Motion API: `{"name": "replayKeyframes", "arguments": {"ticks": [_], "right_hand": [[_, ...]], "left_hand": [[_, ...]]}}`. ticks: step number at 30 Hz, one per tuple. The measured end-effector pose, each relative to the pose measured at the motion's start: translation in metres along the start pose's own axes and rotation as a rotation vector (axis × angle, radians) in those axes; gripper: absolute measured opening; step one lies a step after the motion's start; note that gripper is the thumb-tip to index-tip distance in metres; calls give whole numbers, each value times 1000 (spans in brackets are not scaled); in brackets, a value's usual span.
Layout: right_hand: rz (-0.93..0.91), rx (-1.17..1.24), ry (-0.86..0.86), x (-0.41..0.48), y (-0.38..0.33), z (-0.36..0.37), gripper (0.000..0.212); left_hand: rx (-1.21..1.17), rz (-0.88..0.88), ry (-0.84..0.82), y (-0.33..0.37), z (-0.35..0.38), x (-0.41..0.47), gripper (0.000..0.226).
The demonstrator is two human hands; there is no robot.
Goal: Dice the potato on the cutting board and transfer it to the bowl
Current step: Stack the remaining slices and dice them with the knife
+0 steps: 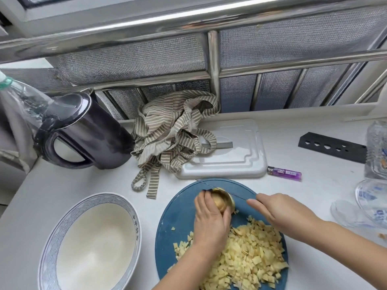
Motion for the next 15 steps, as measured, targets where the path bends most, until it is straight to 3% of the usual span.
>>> {"name": "replayKeyframes", "arguments": {"ticks": [5, 8, 12, 15], "right_hand": [[3, 22, -65, 1, 3, -6, 51], [-26, -83, -71, -1, 1, -3, 46], [-95, -201, -55, -3, 1, 7, 80], [-71, -189, -82, -2, 4, 9, 76]], "left_hand": [[27, 0, -53, -1, 3, 0, 69], [82, 7, -48, -3, 3, 1, 69], [104, -10, -86, -5, 6, 1, 69], [100, 16, -80, -5, 10, 0, 57]]}}
Point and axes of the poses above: each hand's wrist, its own x-axis towards the middle knuckle, its own z-axis out of the palm, y = z × x, the point moved 4 cm from there along x, towards the middle knuckle, and after that the axes turned 6 degrees about z, right-handed, at the moved point
